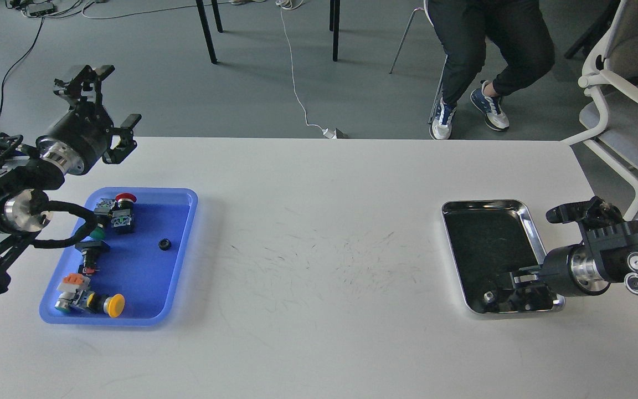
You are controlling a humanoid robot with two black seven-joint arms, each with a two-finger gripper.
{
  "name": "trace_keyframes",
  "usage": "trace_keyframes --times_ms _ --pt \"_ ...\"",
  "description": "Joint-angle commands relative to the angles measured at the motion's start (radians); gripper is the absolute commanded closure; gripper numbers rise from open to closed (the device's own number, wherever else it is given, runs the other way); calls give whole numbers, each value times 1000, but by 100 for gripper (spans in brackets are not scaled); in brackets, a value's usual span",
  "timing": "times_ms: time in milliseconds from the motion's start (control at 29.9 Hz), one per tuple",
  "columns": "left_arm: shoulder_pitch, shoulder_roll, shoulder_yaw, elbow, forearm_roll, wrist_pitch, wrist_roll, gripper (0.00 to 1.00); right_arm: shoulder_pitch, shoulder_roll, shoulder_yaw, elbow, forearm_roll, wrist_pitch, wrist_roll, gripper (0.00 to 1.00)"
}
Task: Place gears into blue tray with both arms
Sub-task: 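Reach the right gripper into the metal tray and grasp another black gear, then carry the second gear with the right gripper to the table center and release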
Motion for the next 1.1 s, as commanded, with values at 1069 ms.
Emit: trace_keyframes --times_ms 1069 --pt "-4 -2 3 0 1 1 0 2 404 262 -92 97 393 -49 6 98"
